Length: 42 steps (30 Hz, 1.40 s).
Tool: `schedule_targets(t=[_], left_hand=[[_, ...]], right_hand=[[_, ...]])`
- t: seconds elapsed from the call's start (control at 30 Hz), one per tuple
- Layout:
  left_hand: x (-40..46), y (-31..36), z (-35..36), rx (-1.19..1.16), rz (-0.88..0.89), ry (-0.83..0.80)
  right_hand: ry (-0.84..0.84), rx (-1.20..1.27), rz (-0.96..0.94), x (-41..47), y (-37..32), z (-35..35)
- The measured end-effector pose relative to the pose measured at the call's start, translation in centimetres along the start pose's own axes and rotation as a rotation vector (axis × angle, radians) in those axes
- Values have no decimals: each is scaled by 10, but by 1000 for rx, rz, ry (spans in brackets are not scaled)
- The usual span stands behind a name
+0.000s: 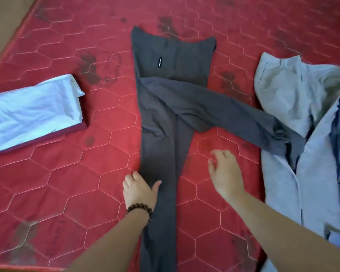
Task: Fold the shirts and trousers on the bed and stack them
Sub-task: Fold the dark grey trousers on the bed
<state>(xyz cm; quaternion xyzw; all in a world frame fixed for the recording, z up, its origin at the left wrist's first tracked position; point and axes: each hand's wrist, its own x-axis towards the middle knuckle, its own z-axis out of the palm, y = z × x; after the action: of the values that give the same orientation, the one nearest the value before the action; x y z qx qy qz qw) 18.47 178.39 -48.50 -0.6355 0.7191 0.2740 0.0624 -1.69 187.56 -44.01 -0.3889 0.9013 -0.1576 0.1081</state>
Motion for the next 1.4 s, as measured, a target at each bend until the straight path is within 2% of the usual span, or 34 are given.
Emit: schedule_targets(t=[0.07, 0.13, 0.2, 0.27, 0.37, 0.53, 0.63, 0.7, 0.8, 1.0, 1.1, 1.17, 1.23, 1.3, 1.4], left_hand=[[16, 7, -4, -185, -126, -52], [26, 6, -5, -234, -184, -108], [31, -2, -4, -261, -161, -95], [33, -13, -3, -320, -96, -81], [34, -23, -9, -340, -19, -113], [46, -46, -23, -338, -25, -122], [43, -40, -27, -337, -15, -104], [34, -33, -24, -359, -56, -148], [13, -31, -17, -387, -85, -290], [17, -53, -19, -496, -160, -265], [9, -57, -17, -601, -219, -326], [-7, -59, -12, -569, -307, -476], [-24, -65, -6, -478, -283, -577], [-37, -71, -3, -419, -272, -624], [-40, -87, 0, -435, -286, -602]], right_hand=[[-142, 173, 152, -17, -28, 36], [-209, 321, 343, -20, -47, 61], [-243, 457, 535, -19, -59, 76], [-302, 494, 629, -18, -65, 86], [-335, 495, 620, -20, -63, 93], [-241, 580, 721, -21, -34, 84], [-214, 637, 721, -25, -28, 86], [-252, 665, 727, -33, -36, 85], [-414, 780, 751, -54, -50, 82], [-332, 879, 861, -63, -34, 66], [-460, 1018, 910, -75, -35, 56], [-609, 925, 894, -90, -42, 54], [-676, 816, 854, -105, -50, 54], [-680, 763, 826, -117, -56, 58], [-596, 804, 814, -125, -57, 56]])
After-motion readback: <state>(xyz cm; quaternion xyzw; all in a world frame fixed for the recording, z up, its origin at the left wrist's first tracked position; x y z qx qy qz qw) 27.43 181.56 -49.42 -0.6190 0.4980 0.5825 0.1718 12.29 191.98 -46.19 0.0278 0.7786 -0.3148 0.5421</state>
